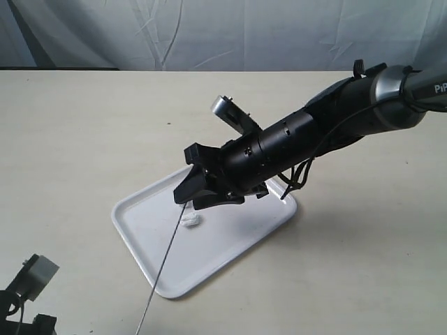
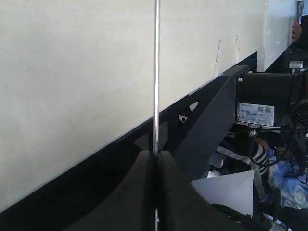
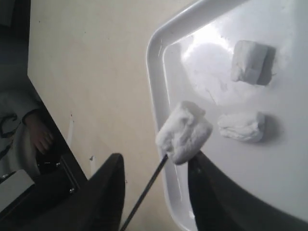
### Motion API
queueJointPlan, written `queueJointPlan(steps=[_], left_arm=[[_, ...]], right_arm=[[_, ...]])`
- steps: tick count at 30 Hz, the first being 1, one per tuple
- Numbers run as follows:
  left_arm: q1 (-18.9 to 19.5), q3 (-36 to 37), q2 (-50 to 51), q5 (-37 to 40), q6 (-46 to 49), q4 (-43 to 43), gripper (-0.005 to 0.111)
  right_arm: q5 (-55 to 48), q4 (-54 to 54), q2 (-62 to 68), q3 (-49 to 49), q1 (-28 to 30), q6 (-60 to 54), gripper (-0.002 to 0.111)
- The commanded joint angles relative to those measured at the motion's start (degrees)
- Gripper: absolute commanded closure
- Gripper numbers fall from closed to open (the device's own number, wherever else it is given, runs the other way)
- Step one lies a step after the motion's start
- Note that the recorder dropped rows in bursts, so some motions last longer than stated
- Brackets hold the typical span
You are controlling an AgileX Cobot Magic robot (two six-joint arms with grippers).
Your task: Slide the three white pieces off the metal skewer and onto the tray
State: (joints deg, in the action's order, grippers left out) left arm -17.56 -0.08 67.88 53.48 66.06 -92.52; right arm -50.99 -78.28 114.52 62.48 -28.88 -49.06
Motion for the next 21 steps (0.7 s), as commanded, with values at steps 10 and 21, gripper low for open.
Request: queueJointPlan(steps=[10, 21], left_arm=[[-0.29, 0.08, 0.08, 5.73, 0.56, 1.32, 0.107], [-0.29, 0.08, 0.08, 6.24, -1.64, 5.15, 0.107]], right_arm=[[4.56, -0.87, -0.21, -0.03, -0.29, -0.17, 0.069], [5.7, -0.27, -0.21, -0.03, -0.17, 0.02, 0.069]])
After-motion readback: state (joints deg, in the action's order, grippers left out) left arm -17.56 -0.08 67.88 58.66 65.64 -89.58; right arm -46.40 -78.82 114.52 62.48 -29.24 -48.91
